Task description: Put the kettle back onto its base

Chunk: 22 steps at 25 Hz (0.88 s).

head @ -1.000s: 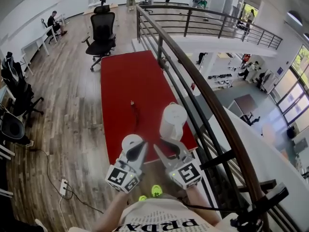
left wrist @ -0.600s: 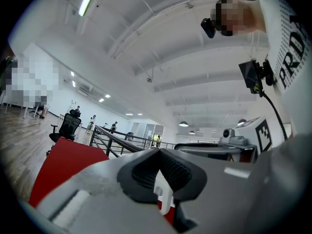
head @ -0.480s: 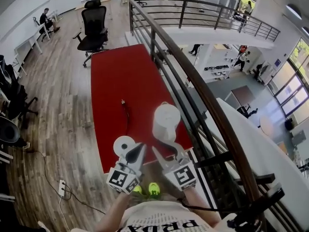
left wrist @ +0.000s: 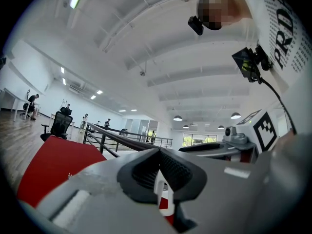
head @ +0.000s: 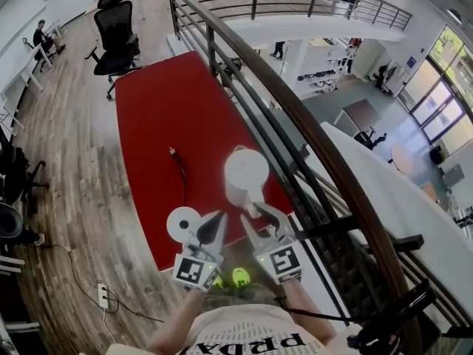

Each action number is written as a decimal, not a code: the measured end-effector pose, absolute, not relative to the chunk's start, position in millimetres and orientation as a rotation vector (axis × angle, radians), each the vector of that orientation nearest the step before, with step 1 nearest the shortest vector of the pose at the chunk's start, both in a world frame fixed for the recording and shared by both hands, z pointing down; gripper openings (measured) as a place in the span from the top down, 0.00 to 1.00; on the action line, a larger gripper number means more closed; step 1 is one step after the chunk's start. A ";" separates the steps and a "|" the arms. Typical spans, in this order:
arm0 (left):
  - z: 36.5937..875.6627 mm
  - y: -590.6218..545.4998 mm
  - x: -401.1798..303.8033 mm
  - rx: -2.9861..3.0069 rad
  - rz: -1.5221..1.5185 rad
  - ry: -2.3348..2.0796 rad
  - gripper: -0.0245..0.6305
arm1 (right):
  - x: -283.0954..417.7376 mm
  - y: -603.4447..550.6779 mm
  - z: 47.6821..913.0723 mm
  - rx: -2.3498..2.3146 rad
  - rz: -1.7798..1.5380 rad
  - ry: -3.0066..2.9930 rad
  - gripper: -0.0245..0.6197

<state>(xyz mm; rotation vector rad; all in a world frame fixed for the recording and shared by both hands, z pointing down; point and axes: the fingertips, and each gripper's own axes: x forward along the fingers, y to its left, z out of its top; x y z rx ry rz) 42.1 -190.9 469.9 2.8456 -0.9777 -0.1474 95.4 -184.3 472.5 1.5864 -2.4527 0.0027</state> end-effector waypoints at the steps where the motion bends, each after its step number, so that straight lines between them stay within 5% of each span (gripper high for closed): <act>1: 471.5 -191.8 44.2 2.853 -0.149 -0.968 0.98 | 98.3 -185.3 476.9 1.597 0.008 -2.432 0.77; 10: 498.0 -197.5 57.9 2.860 -0.094 -0.909 0.98 | 119.4 -192.8 514.0 1.709 0.080 -2.270 0.68; 22: 519.8 -198.9 54.7 2.819 -0.066 -0.941 0.98 | 131.5 -209.0 554.1 1.741 0.218 -2.235 0.68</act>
